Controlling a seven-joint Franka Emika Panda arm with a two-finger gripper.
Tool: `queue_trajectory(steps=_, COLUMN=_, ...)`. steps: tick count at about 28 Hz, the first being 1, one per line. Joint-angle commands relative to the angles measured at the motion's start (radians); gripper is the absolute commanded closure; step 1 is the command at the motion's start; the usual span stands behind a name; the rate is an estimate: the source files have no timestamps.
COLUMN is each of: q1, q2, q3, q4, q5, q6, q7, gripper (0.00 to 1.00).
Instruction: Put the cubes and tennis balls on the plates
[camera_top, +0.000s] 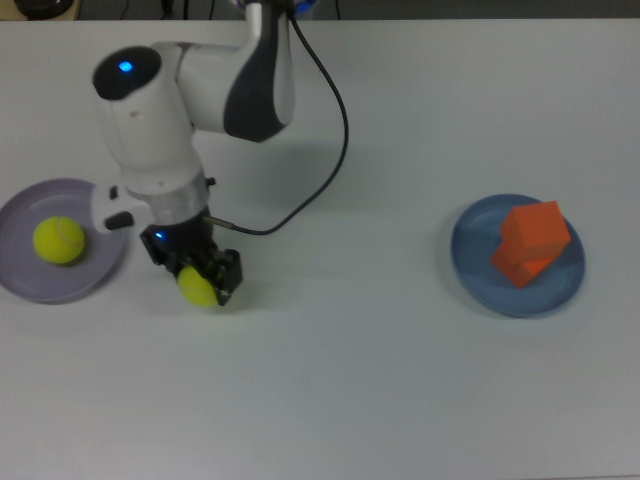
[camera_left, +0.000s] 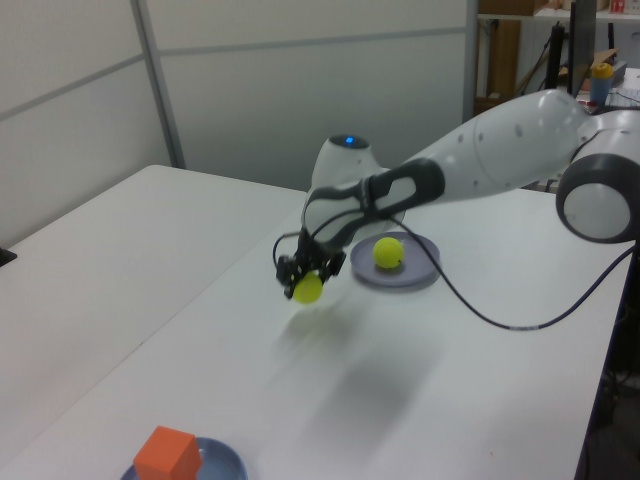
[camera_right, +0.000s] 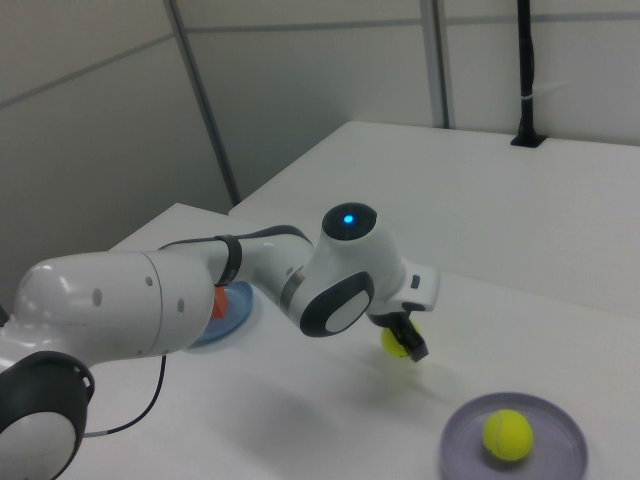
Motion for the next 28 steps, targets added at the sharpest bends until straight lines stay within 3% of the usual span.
queue_trajectory(steps=1, q1=-0.055, q2=-0.070, q3=-0.024, q4=-0.021, q5=-0.012, q6=-0.073, q7=0.022, gripper=1.00)
queue_trajectory(steps=5, q1=-0.077, q2=-0.065, q3=-0.088, q4=-0.018, q5=0.000, q6=-0.078, q7=0.020, gripper=1.00)
queue_trajectory(steps=8, q1=-0.095, q2=-0.064, q3=-0.108, q4=-0.018, q5=0.000, q6=-0.079, q7=0.009, gripper=1.00)
queue_trajectory(steps=21, q1=-0.269, q2=-0.018, q3=-0.119, q4=0.002, q5=0.008, q6=-0.071, q7=-0.087, gripper=1.00)
queue_trajectory(steps=28, q1=-0.287, q2=0.011, q3=-0.119, q4=0.004, q5=0.005, q6=-0.068, q7=-0.103, gripper=1.00)
